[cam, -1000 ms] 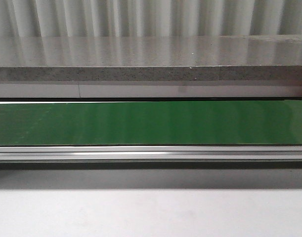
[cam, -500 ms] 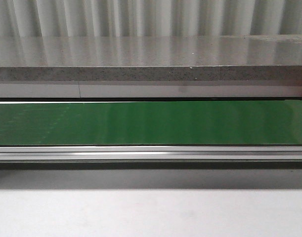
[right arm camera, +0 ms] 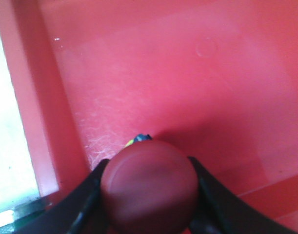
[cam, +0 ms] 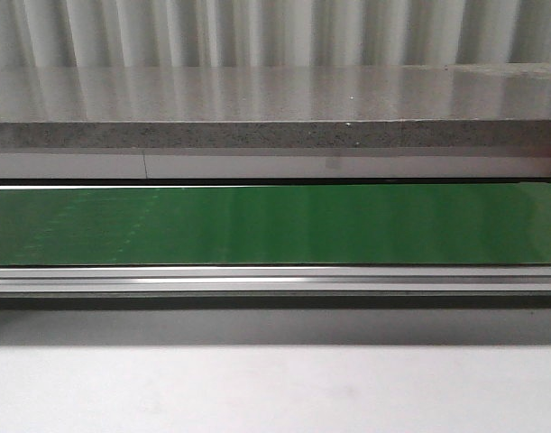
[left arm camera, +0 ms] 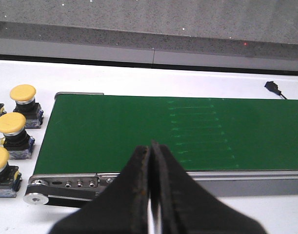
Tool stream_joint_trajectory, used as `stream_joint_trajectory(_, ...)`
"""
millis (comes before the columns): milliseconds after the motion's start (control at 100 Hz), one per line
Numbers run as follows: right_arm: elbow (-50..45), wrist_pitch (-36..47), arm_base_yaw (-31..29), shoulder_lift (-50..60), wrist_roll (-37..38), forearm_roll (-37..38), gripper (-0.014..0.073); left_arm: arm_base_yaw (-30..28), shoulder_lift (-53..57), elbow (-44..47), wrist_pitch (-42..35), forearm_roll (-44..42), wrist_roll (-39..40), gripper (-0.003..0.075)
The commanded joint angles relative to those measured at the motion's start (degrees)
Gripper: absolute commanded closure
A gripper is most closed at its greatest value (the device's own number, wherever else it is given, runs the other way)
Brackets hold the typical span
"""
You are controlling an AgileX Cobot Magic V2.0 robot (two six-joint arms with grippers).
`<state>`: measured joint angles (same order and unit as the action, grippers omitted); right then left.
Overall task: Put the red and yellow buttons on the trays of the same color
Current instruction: 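Carry the red button into the red tray and open the right gripper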
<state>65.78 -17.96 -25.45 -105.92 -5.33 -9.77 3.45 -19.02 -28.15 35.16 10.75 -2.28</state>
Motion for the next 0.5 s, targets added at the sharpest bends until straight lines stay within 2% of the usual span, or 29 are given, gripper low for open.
stream_joint_trajectory(0,1.87,3.43,-0.2,2.16,-0.02,-0.38,0.0422,0.54,-0.46,-1.49,-4.28,0.84,-0.24,0.074)
stream_joint_trajectory(100,1.87,3.84,-0.2,2.18,-0.02,-0.38,0.0248,0.54,-0.46,-1.49,-4.28,0.84,-0.24,0.074)
stream_joint_trajectory(200,1.87,4.31,-0.2,3.1,-0.02,-0.38,0.0034,0.54,-0.46,-1.49,-4.28,0.84,-0.24,0.074)
stream_joint_trajectory(270,1.87,4.31,-0.2,4.25,-0.02,-0.38,-0.0056,0.54,-0.46,-1.49,-4.28,0.84,-0.24,0.074)
stream_joint_trajectory(490,1.87,4.12,0.65,10.89,-0.02,-0.58,-0.0071,0.54,-0.46,-1.49,-4.28,0.84,-0.24,0.074)
